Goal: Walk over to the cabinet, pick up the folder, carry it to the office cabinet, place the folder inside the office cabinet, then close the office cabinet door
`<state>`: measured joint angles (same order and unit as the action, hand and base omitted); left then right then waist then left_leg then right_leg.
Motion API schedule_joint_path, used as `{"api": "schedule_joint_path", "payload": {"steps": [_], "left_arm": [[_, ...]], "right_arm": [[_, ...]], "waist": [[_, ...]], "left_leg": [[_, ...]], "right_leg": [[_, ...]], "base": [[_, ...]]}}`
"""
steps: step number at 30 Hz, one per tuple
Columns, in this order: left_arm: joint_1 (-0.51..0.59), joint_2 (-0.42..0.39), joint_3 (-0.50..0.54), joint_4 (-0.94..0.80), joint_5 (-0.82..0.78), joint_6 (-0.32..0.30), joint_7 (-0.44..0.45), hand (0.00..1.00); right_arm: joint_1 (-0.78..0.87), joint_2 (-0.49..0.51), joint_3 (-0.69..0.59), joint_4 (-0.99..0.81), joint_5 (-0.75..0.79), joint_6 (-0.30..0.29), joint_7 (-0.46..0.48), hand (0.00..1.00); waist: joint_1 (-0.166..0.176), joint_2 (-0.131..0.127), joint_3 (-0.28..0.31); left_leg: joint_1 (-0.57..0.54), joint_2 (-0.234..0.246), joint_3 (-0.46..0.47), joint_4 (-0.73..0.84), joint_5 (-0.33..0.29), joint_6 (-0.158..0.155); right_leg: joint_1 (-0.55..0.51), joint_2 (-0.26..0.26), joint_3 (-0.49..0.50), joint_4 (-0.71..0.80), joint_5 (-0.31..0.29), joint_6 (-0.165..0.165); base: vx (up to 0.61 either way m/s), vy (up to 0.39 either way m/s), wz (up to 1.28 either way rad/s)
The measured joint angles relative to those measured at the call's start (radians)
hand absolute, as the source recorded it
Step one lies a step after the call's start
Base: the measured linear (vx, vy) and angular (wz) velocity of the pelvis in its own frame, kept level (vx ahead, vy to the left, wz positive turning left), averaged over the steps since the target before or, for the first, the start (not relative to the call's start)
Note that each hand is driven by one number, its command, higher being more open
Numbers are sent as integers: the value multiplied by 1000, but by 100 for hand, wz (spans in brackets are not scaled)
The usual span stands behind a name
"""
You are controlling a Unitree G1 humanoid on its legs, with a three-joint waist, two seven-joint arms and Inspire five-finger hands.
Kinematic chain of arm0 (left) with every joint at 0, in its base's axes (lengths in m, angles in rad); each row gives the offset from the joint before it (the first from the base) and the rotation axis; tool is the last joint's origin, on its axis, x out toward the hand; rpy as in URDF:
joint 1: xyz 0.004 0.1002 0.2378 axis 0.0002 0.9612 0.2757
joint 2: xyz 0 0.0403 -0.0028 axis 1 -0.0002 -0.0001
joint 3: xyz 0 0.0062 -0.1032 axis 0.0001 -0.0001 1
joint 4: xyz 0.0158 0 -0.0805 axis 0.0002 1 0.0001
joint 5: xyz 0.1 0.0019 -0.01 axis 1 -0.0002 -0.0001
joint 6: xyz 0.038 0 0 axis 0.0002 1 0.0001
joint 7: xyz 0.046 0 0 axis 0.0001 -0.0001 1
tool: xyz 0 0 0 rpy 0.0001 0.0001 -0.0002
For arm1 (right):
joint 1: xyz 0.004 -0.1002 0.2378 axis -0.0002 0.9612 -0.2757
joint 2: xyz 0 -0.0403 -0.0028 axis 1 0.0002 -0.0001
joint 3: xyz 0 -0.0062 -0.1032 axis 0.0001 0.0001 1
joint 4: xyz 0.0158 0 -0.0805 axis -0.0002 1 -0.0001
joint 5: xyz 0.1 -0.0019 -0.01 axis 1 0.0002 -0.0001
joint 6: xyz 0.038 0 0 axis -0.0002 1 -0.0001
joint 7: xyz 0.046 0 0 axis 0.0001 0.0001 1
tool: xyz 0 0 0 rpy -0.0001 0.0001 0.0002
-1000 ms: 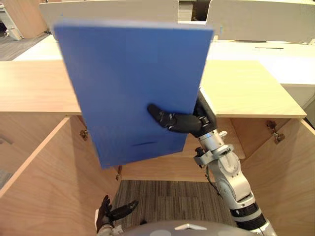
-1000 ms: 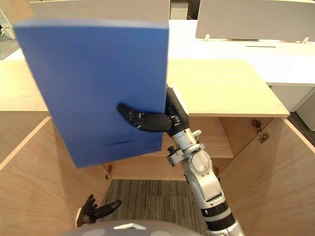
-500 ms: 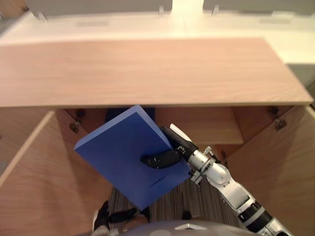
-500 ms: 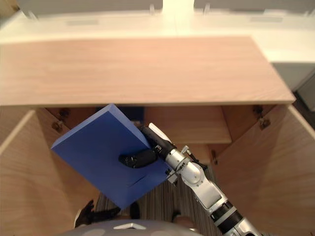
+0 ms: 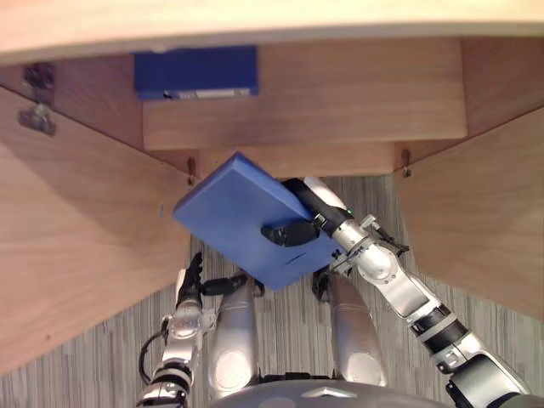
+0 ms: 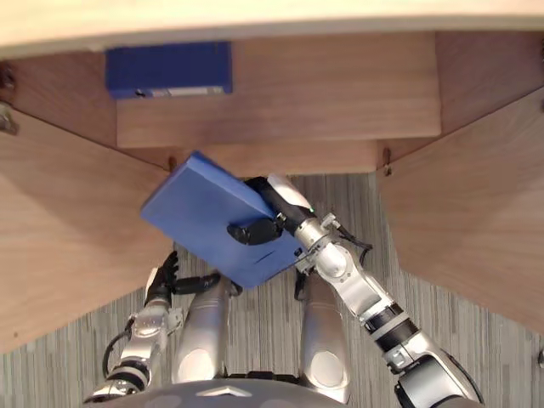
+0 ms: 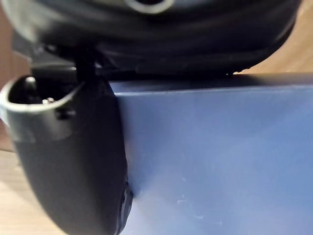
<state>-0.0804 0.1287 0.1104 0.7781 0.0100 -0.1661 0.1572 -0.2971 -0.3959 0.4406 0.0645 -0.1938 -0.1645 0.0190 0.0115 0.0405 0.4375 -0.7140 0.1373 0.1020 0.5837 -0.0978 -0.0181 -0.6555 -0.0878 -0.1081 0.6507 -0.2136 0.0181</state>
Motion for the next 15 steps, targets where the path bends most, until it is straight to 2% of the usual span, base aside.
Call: {"api": "schedule_joint_path", "payload": {"steps": [4, 6, 9, 12, 15], "left_arm": [[-58, -2, -8, -51, -1, 19, 13, 100], [-67, -10, -6, -112, -2, 23, 13, 100], [-85, -28, -4, -160, -2, 24, 12, 100], [-107, -41, -1, -206, -2, 24, 12, 100], [-110, -54, 31, -233, -5, 24, 13, 100]], "right_arm": [[-4, 78, -110, -22, 104, 14, -27, 0], [-15, 138, -177, -55, 236, 14, -58, 0], [-59, 183, -250, -64, 363, 14, -94, 0], [-106, 197, -331, -61, 479, 12, -122, 0], [-139, 201, -380, -48, 598, 4, -144, 0]], "waist": [[8, -9, 15], [11, -19, 25], [18, -20, 36], [40, -24, 44], [44, -24, 56]], "left_leg": [[-119, 17, -3, 86, -25, 2], [-181, 29, -8, 135, -36, 5], [-237, 33, -18, 175, -40, 9], [-286, 31, -28, 201, -40, 9], [-306, 31, -36, 209, -39, 8]], "right_leg": [[-116, 2, -2, 84, -23, -1], [-174, 4, -2, 128, -29, -7], [-225, 2, -5, 167, -37, -10], [-272, -3, -11, 202, -45, -14], [-286, -6, -20, 216, -50, -17]], "base": [[-110, 11, -6], [-70, 12, -5], [-22, 10, 1], [-24, -4, 7], [-26, -13, 8]]}}
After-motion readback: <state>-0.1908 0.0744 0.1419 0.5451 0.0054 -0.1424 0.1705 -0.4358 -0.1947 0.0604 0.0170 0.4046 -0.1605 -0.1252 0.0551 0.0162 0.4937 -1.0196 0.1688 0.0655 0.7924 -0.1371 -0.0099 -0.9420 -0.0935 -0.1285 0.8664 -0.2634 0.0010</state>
